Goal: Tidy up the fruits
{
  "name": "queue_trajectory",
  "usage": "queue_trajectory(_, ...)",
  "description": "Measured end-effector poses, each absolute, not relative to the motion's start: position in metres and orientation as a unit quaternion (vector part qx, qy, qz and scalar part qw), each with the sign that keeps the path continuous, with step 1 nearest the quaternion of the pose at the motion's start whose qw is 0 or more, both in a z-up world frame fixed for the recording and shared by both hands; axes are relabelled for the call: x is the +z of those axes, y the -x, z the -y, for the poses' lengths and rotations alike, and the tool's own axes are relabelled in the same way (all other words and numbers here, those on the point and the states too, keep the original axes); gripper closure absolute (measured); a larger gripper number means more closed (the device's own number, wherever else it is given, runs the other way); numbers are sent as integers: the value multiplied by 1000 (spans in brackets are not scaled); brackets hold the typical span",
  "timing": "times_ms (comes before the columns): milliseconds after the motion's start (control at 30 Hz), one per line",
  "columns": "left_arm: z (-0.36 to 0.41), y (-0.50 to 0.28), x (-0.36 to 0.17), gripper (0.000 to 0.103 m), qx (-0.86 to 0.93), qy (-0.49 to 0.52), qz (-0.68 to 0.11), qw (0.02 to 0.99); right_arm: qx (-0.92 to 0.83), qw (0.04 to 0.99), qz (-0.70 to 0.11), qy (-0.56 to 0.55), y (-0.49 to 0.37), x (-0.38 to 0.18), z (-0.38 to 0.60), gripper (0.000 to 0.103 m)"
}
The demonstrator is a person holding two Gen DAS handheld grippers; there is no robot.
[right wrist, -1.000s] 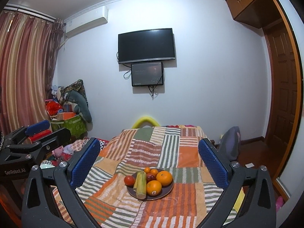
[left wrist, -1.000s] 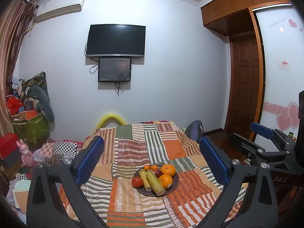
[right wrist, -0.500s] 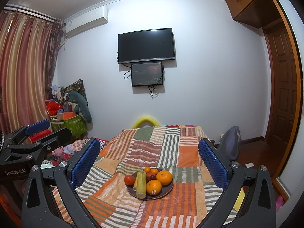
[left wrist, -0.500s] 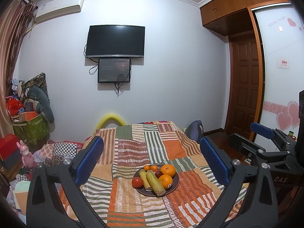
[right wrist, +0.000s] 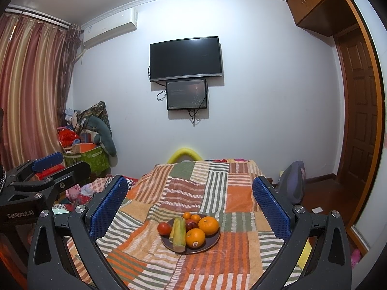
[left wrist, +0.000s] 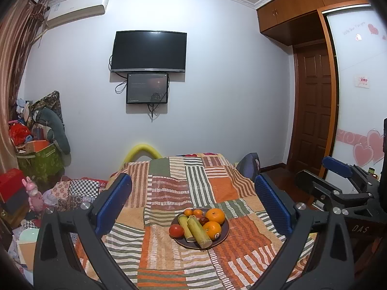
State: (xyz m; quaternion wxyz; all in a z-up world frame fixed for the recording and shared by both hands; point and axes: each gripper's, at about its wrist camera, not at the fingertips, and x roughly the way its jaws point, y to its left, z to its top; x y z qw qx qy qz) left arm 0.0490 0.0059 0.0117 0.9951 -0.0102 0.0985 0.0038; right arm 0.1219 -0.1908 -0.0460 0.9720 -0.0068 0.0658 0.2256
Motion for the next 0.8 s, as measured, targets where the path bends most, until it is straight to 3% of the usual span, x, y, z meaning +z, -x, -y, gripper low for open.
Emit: queue_trajectory(800, -6, -46, 10, 0, -7, 9, -99, 995, 225, 972, -64, 8, -120, -44, 190, 0)
